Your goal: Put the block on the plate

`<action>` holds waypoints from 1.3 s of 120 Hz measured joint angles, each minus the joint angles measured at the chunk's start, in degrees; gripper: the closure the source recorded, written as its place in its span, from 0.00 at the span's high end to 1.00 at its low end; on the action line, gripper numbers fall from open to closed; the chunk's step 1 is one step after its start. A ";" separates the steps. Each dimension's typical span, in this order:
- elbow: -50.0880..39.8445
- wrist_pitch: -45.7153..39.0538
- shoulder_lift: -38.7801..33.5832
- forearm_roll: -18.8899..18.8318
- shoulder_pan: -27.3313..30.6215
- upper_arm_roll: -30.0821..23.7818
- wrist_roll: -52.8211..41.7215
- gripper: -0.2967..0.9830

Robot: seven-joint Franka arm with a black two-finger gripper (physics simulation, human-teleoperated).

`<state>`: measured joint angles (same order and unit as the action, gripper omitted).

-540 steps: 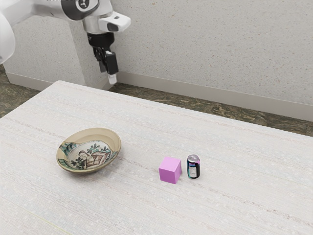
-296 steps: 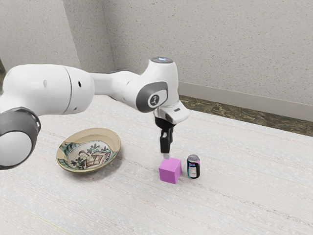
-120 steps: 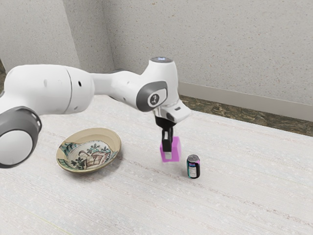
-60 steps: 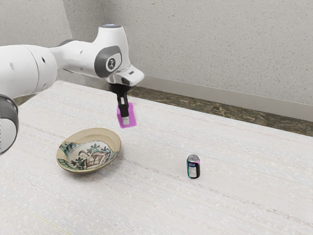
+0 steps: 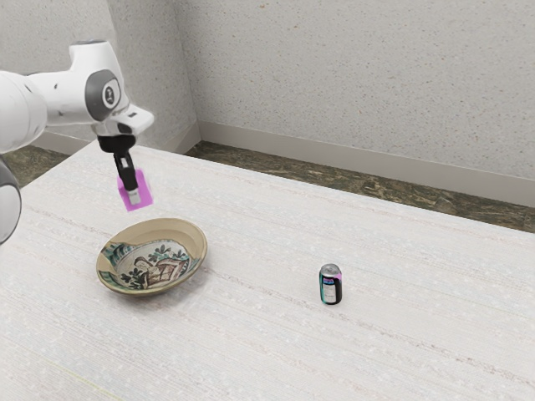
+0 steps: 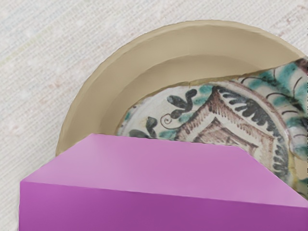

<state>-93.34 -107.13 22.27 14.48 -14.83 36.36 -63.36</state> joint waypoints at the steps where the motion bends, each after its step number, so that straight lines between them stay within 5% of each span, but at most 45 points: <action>1: -0.22 -0.05 0.00 0.08 0.00 0.04 -0.19 0.54; 101: -13.03 -11.45 1.62 1.73 1.54 -3.38 -9.69 0.54; 156: -12.25 -12.09 -0.67 1.14 1.82 -4.30 -11.48 0.74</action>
<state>-105.59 -119.21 21.61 15.62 -13.01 32.06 -74.84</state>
